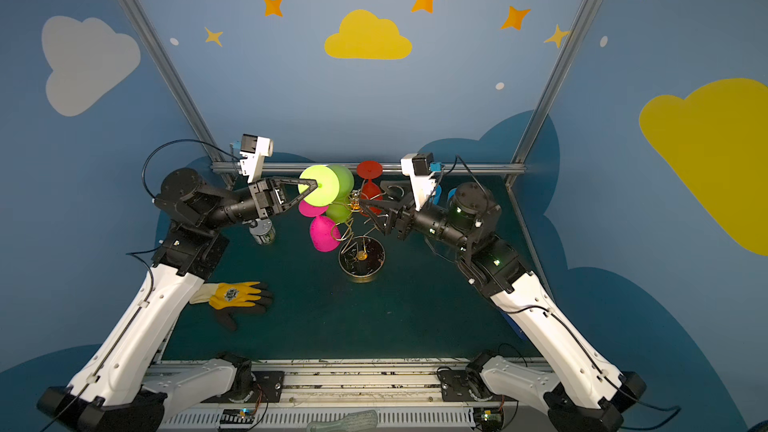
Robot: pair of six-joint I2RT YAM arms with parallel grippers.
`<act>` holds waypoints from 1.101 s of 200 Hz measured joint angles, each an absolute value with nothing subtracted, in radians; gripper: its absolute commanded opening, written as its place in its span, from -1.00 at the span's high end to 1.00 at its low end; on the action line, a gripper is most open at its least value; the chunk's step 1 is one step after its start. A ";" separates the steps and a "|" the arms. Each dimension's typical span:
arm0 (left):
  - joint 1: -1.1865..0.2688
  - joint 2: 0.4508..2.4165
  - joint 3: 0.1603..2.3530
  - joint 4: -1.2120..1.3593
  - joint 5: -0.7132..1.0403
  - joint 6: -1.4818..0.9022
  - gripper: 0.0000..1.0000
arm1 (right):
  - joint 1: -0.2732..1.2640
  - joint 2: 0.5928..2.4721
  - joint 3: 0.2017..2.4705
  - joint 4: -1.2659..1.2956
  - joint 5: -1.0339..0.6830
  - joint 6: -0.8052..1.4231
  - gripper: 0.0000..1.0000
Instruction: Take the wine glass off the wine glass rack
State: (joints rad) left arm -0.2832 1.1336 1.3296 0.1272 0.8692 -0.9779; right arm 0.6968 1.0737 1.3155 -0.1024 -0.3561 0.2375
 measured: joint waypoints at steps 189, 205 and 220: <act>-0.255 1.164 1.331 0.152 0.814 -1.229 0.94 | 0.666 1.466 1.381 0.273 -0.645 -0.178 -0.79; -0.255 1.164 1.331 0.163 0.815 -1.240 0.94 | 0.675 1.485 1.395 0.274 -0.657 -0.183 -0.79; -0.255 1.164 1.331 0.170 0.818 -1.251 0.94 | 0.685 1.506 1.411 0.274 -0.667 -0.187 -0.79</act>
State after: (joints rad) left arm -0.2550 1.1637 1.3312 0.1696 0.8181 -1.2514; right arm 0.6849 1.5059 1.4109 0.2745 -0.6666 -0.1875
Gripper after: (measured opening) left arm 0.049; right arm 0.895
